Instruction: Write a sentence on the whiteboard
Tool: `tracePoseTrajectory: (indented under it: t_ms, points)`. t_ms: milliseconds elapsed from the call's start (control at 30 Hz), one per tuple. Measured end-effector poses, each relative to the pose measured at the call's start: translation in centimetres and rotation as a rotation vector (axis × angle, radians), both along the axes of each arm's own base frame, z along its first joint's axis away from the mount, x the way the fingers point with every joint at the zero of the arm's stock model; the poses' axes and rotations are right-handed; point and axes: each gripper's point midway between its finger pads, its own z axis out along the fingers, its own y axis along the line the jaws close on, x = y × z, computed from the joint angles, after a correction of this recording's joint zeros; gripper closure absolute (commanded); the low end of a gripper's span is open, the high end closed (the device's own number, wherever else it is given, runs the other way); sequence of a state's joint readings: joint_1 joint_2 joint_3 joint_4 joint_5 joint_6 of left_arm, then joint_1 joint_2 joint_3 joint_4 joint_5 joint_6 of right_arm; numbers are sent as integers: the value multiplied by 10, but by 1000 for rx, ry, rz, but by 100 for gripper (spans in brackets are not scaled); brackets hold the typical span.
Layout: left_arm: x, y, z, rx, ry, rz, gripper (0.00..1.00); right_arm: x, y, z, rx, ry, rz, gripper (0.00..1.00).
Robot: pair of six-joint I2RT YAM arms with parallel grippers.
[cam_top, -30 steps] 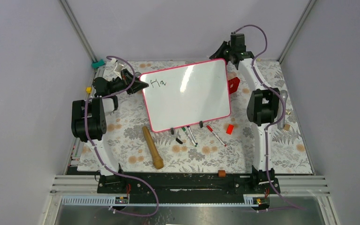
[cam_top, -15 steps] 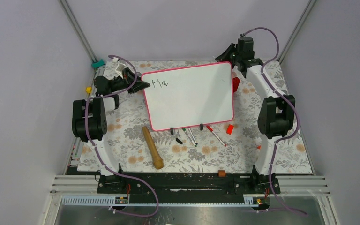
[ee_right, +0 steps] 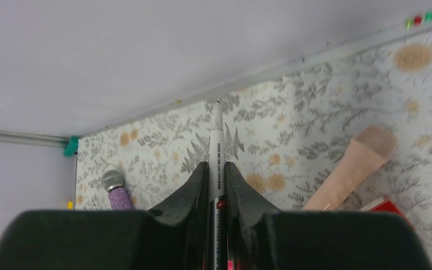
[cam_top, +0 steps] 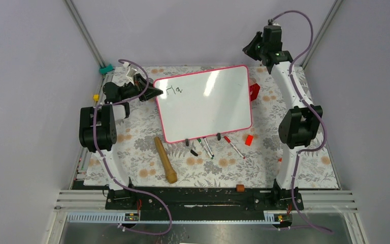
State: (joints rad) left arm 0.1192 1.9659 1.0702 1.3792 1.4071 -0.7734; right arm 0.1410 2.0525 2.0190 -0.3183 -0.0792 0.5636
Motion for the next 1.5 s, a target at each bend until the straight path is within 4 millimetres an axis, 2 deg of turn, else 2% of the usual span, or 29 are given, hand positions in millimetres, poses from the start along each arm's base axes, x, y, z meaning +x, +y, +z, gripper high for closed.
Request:
tracePoseTrajectory:
  t_ms: [67, 167, 267, 367, 467, 533, 733, 867, 967, 1133, 1367, 1500]
  points:
    - [2, 2, -5, -5, 21, 9, 100, 2, -6, 28, -23, -49, -10, 100]
    - [3, 4, -7, -6, 27, 11, 100, 2, -9, 54, -34, -101, -14, 100]
    - [3, 4, -7, -6, 27, 11, 100, -11, -9, 55, -40, -84, -8, 100]
    - [3, 4, -6, -6, 27, 11, 100, -37, -5, 41, -68, -37, 9, 100]
    - [3, 4, -6, -6, 27, 11, 100, -65, 9, 34, -112, -18, 43, 100]
    - [3, 4, -6, -6, 27, 11, 100, -82, 22, 39, -128, -28, 79, 100]
    - [4, 4, -7, -5, 27, 10, 100, -129, 58, 82, -134, -132, 178, 100]
    - [4, 4, -7, -5, 29, 7, 100, -152, 80, 100, -138, -187, 237, 100]
    - [5, 4, -7, -6, 33, 6, 100, -165, 96, 99, -154, -198, 280, 100]
    - [5, 4, -7, -6, 36, 4, 100, -177, 110, 80, -202, -179, 324, 100]
    - [6, 4, -8, -6, 37, 3, 100, -185, 103, 65, -250, -165, 322, 100]
    - [6, 4, -8, -6, 37, 2, 100, -187, 99, 72, -255, -187, 311, 100]
